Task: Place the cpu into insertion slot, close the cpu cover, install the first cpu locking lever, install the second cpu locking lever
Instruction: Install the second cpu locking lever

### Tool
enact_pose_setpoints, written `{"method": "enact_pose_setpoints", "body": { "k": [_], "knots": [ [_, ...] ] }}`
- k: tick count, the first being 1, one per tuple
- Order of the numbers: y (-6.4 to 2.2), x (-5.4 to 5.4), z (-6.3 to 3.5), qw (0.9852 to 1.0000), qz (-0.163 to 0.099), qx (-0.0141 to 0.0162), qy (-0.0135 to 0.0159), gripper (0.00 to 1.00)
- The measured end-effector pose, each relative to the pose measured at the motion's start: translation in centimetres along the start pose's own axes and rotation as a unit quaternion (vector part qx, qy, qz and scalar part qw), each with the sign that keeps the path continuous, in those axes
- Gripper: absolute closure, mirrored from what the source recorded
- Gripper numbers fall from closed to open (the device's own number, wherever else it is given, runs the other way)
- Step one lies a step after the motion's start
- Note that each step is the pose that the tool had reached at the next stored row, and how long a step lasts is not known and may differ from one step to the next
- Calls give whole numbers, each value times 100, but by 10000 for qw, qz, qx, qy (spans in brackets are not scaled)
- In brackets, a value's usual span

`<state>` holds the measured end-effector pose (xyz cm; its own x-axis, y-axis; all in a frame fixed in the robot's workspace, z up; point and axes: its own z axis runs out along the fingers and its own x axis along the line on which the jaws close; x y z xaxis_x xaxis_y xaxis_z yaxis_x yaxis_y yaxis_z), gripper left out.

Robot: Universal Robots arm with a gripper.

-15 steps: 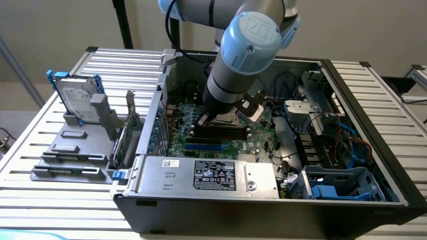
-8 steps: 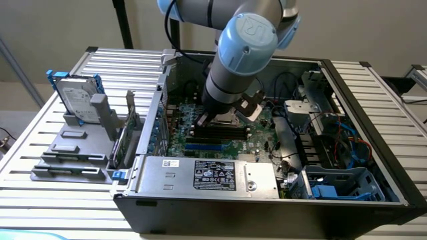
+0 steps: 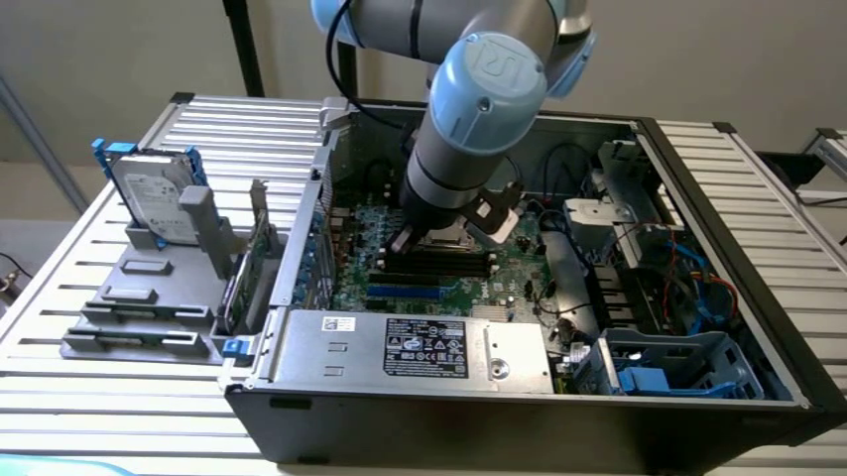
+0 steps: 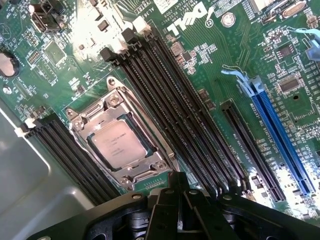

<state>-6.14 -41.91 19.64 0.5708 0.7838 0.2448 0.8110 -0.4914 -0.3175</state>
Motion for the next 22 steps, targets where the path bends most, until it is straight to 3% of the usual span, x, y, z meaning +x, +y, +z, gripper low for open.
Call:
{"method": "enact_pose_setpoints", "body": {
  "k": [17,22],
  "knots": [
    [-18,6,81,10000,-6,-15,6,89],
    [-26,0,90,10000,-1,-43,-30,89]
  ]
}}
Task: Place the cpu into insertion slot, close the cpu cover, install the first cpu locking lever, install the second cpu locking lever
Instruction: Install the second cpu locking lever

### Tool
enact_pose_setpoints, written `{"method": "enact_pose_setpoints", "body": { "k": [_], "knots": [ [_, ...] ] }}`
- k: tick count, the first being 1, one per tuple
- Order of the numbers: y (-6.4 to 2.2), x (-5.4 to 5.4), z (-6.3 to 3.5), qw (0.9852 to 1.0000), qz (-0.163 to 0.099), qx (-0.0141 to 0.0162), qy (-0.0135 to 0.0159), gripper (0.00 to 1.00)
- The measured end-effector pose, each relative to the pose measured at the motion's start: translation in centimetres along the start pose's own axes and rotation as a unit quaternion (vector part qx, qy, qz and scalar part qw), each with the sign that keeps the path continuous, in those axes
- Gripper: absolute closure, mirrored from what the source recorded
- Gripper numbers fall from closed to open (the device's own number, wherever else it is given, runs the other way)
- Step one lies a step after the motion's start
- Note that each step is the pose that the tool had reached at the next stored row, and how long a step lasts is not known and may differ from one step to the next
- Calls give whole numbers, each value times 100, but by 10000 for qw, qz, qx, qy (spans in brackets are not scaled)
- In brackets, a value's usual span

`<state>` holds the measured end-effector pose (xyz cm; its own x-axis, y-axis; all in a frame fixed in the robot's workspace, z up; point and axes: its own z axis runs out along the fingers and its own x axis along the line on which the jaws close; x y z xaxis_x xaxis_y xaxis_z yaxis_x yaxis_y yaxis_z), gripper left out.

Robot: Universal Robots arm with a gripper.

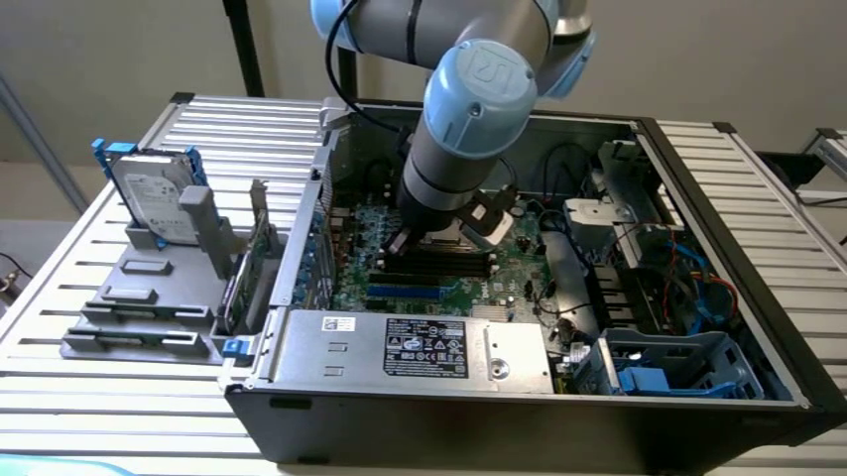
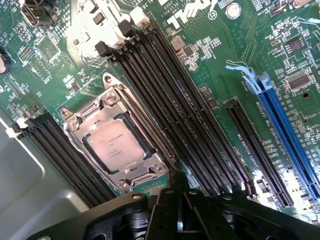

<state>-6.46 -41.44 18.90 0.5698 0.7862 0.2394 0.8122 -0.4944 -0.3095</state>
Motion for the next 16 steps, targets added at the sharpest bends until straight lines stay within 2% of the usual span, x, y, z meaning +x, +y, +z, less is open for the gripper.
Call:
{"method": "enact_pose_setpoints", "body": {
  "k": [6,8,16],
  "knots": [
    [-6,-2,2,9999,15,-69,-99,89],
    [-11,1,-13,9999,18,-82,-117,89],
    [-75,49,-200,9999,21,-93,-134,89]
  ]
}}
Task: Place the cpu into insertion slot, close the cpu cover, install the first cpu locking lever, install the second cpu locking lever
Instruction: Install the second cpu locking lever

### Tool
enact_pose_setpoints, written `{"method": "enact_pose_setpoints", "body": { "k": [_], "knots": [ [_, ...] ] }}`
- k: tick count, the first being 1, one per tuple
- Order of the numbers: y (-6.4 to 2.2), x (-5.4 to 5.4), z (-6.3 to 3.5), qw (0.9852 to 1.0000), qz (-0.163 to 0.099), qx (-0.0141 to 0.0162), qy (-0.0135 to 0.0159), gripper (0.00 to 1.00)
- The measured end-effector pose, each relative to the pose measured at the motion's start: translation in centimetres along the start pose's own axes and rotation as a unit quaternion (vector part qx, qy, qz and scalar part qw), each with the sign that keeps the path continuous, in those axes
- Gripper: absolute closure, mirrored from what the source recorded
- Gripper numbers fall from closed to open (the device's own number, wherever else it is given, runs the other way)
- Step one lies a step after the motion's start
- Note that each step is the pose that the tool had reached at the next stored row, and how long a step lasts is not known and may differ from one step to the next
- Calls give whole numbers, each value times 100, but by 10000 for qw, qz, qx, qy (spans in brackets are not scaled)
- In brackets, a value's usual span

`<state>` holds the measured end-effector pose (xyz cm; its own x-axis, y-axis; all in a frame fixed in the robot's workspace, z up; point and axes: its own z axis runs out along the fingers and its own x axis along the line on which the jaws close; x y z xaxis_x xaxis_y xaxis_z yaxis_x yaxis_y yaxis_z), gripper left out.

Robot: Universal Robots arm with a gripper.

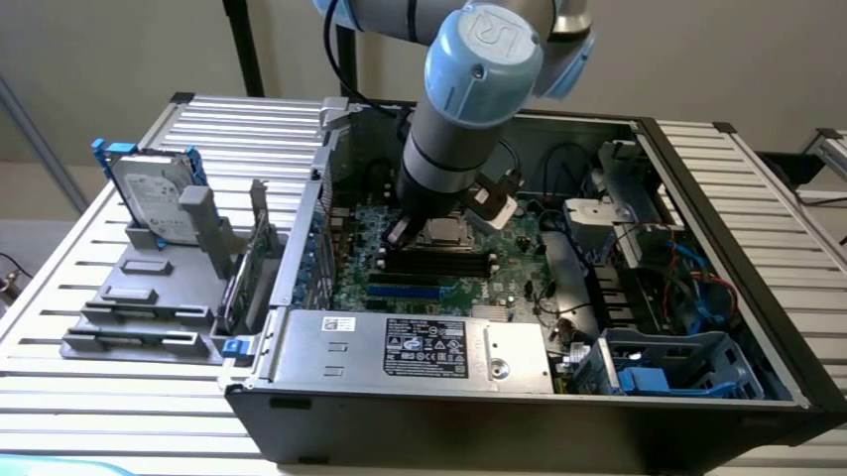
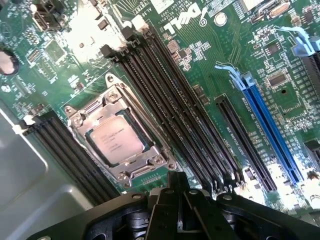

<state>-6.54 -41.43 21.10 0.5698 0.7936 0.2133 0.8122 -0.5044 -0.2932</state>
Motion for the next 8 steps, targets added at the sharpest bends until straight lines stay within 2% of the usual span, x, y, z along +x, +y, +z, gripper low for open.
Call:
{"method": "enact_pose_setpoints", "body": {
  "k": [8],
  "knots": [
    [-1,1,-3,10000,0,0,1,89]
  ]
}}
